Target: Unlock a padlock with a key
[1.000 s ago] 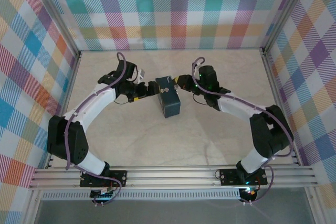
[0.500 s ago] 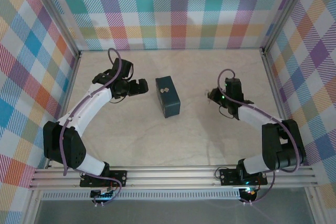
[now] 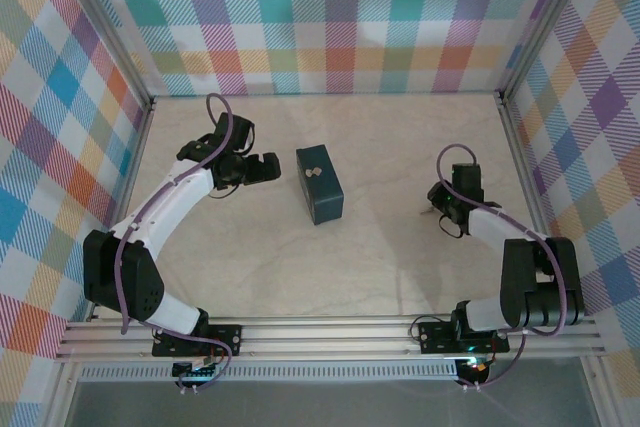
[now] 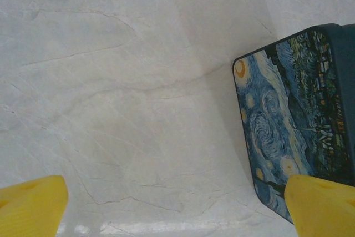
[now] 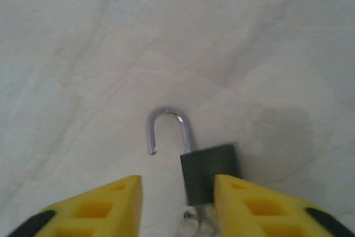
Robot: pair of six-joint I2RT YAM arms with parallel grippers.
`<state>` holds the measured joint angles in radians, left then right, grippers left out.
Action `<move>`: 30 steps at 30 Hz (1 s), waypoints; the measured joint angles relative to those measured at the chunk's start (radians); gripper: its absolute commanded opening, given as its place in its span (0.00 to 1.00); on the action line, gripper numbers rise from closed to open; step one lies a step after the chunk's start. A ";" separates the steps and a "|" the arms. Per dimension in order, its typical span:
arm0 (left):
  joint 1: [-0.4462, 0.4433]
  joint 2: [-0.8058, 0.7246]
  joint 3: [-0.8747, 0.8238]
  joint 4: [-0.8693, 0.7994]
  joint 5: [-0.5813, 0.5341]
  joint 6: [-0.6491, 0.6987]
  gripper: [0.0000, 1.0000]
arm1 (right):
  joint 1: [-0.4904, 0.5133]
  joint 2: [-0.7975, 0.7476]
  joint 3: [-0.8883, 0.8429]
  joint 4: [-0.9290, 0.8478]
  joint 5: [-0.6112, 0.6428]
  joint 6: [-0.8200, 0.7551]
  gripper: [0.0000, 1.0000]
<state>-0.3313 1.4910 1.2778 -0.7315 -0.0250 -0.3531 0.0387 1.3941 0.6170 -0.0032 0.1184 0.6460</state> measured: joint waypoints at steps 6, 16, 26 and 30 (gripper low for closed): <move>0.000 0.000 0.000 -0.001 -0.008 0.006 1.00 | -0.007 -0.001 0.032 -0.090 0.021 -0.018 0.51; 0.000 0.000 0.000 -0.004 -0.022 0.005 1.00 | 0.238 -0.032 0.278 -0.149 -0.086 -0.145 1.00; 0.000 0.000 0.000 -0.026 -0.044 0.005 1.00 | 0.561 0.142 0.498 -0.172 -0.143 -0.254 1.00; 0.000 0.000 0.000 -0.028 -0.045 0.005 1.00 | 0.627 0.232 0.559 -0.197 -0.114 -0.284 1.00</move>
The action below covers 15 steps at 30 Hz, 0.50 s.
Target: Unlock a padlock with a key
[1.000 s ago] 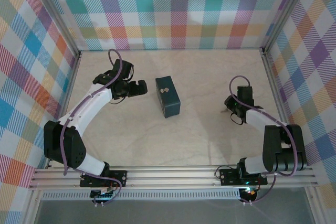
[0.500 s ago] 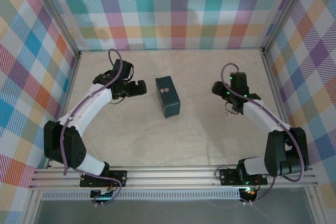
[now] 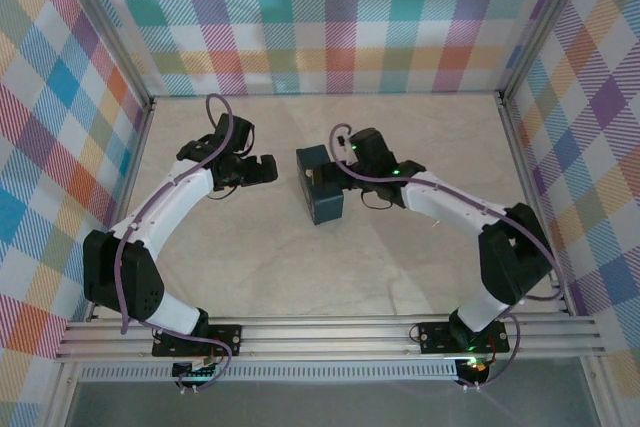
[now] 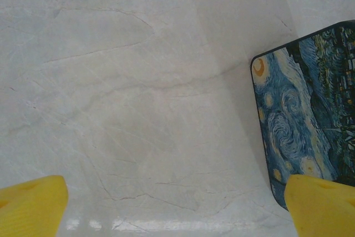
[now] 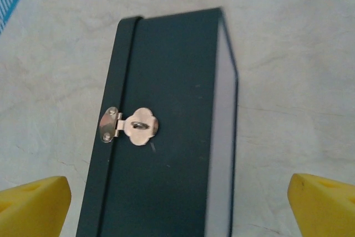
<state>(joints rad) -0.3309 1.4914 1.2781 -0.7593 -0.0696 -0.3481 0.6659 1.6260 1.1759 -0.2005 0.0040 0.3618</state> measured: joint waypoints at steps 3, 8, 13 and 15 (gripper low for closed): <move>0.000 0.000 0.000 -0.002 0.000 0.000 1.00 | 0.036 0.059 0.031 -0.022 0.023 -0.016 1.00; 0.000 0.000 0.000 -0.006 -0.002 0.001 1.00 | 0.074 0.126 0.076 -0.056 0.063 -0.039 1.00; 0.000 -0.001 0.000 -0.019 -0.004 0.005 1.00 | 0.084 0.149 0.069 -0.050 0.083 -0.003 0.79; 0.000 -0.002 0.000 -0.026 -0.005 0.009 1.00 | 0.079 0.144 0.055 -0.018 0.080 0.021 0.74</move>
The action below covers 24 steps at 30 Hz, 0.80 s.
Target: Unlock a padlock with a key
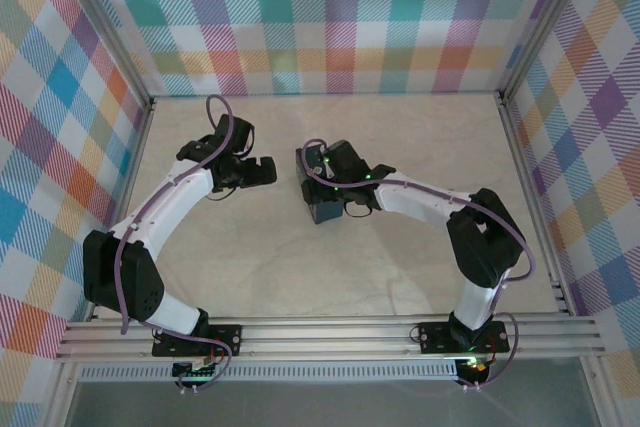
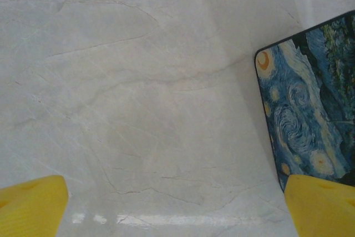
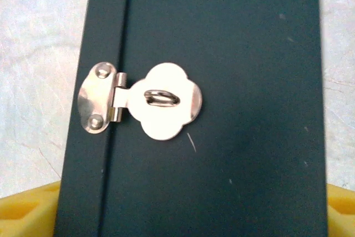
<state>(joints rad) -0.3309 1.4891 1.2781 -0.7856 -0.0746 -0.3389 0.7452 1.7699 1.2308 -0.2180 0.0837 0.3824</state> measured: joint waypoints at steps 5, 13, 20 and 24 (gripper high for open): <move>0.002 -0.004 0.000 -0.002 -0.006 0.014 1.00 | -0.038 -0.027 -0.064 0.108 -0.051 0.107 0.76; 0.006 -0.004 0.000 -0.001 0.003 0.014 1.00 | -0.197 0.005 -0.223 0.500 -0.269 0.406 0.86; 0.006 -0.010 0.001 -0.002 0.002 0.015 1.00 | -0.242 0.166 -0.140 0.512 -0.347 0.369 1.00; 0.006 -0.022 0.001 -0.002 0.002 0.018 1.00 | -0.235 0.167 -0.038 0.375 -0.325 0.254 1.00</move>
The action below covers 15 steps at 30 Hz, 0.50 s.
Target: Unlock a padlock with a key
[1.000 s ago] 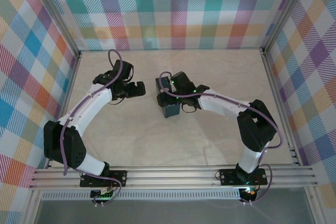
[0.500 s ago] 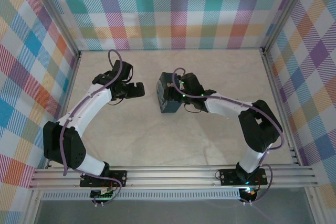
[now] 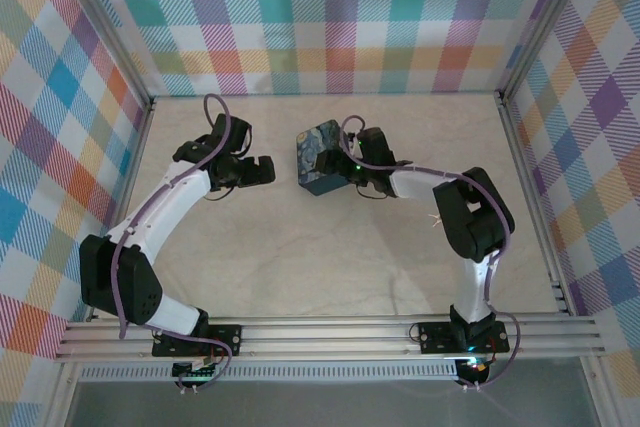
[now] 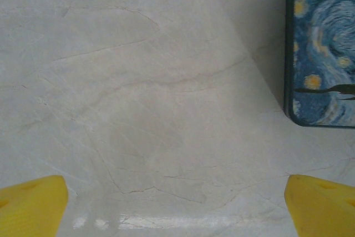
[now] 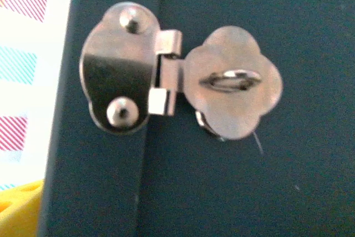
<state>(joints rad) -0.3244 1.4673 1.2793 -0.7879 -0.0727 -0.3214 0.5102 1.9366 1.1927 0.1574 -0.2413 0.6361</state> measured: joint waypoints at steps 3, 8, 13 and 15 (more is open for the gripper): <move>0.000 -0.004 0.001 0.001 0.000 0.000 1.00 | 0.001 0.000 0.093 -0.151 0.034 -0.102 1.00; 0.000 -0.003 0.003 0.001 0.011 0.000 1.00 | 0.002 0.000 0.136 -0.277 0.076 -0.201 1.00; 0.000 -0.002 0.021 0.001 0.045 0.000 1.00 | 0.000 -0.001 0.135 -0.329 0.108 -0.235 1.00; 0.000 -0.002 0.025 0.002 0.053 0.000 1.00 | 0.000 0.000 0.134 -0.347 0.110 -0.242 1.00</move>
<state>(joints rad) -0.3244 1.4651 1.3045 -0.7864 -0.0200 -0.3214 0.5102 1.9362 1.3270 -0.1898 -0.1310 0.3939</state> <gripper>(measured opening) 0.998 0.996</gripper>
